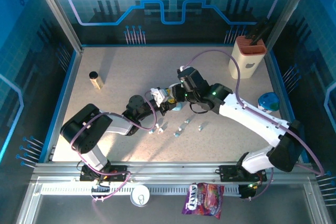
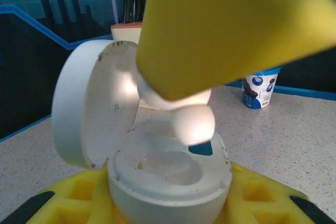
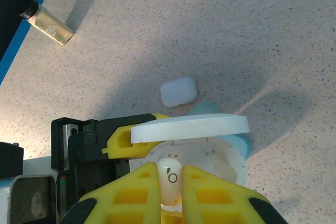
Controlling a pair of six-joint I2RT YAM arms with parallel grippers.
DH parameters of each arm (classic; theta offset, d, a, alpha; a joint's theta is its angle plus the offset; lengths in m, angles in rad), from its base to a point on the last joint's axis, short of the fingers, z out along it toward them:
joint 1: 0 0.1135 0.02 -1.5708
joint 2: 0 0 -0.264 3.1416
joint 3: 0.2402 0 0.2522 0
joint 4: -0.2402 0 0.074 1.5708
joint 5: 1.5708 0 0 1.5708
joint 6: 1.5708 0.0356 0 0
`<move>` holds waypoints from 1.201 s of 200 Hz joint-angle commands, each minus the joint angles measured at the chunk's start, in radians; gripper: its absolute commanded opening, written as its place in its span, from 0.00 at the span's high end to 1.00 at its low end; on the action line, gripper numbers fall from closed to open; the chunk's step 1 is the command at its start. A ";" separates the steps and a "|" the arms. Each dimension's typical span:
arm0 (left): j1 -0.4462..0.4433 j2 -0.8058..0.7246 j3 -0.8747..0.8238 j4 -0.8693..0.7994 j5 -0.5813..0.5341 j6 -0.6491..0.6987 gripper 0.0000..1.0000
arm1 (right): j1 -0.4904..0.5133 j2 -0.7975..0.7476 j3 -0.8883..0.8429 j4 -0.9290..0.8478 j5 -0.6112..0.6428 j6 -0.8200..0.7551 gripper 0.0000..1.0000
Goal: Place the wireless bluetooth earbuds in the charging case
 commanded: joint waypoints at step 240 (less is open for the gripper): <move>0.140 -0.204 -0.127 0.058 -0.017 -0.069 0.71 | -0.197 -0.349 -0.516 0.308 -0.290 0.090 0.47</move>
